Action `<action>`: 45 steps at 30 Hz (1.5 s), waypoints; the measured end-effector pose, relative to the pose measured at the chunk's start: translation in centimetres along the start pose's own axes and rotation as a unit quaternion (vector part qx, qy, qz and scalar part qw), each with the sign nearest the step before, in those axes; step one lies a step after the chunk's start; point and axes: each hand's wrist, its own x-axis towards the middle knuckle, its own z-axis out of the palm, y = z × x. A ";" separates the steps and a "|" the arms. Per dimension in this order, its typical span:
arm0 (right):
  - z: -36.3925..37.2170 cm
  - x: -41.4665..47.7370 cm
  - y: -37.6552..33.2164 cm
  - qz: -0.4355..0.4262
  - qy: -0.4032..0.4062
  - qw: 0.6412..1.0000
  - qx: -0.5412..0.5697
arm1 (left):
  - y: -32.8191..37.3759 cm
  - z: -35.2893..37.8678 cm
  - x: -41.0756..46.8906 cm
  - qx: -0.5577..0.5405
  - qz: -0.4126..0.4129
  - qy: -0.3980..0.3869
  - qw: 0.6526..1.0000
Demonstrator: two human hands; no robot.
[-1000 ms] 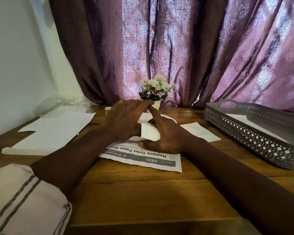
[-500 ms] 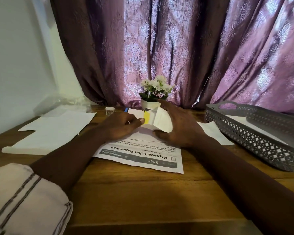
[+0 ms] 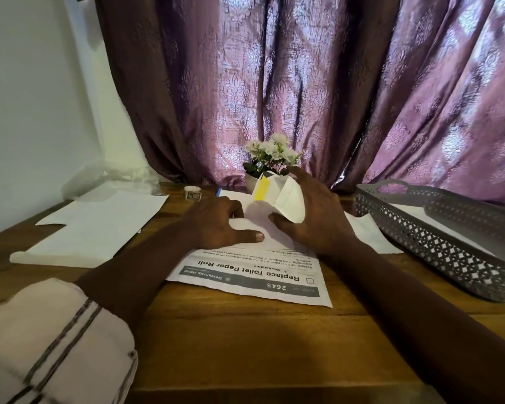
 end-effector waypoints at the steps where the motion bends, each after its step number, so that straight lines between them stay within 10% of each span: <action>1: 0.0 0.0 0.0 -0.002 -0.002 1.000 -0.004 | -0.1 0.1 0.1 -0.015 0.001 0.010 1.000; 9: 0.8 -0.4 -0.6 -0.011 -0.045 0.997 -0.060 | -5.3 -3.2 0.1 -0.211 -0.165 0.306 0.914; 12: 1.1 -0.5 -0.8 -0.030 -0.067 0.993 -0.092 | -5.7 -5.9 -0.7 -0.436 -0.171 0.236 0.852; 17: 1.2 -0.4 -1.0 -0.046 -0.061 0.988 -0.136 | -4.4 -6.0 -1.7 -0.411 -0.113 0.041 0.904; 45: 1.0 -0.3 -3.3 -0.133 -0.079 0.954 -0.257 | 1.5 -5.1 -1.0 -0.293 -0.026 0.151 0.944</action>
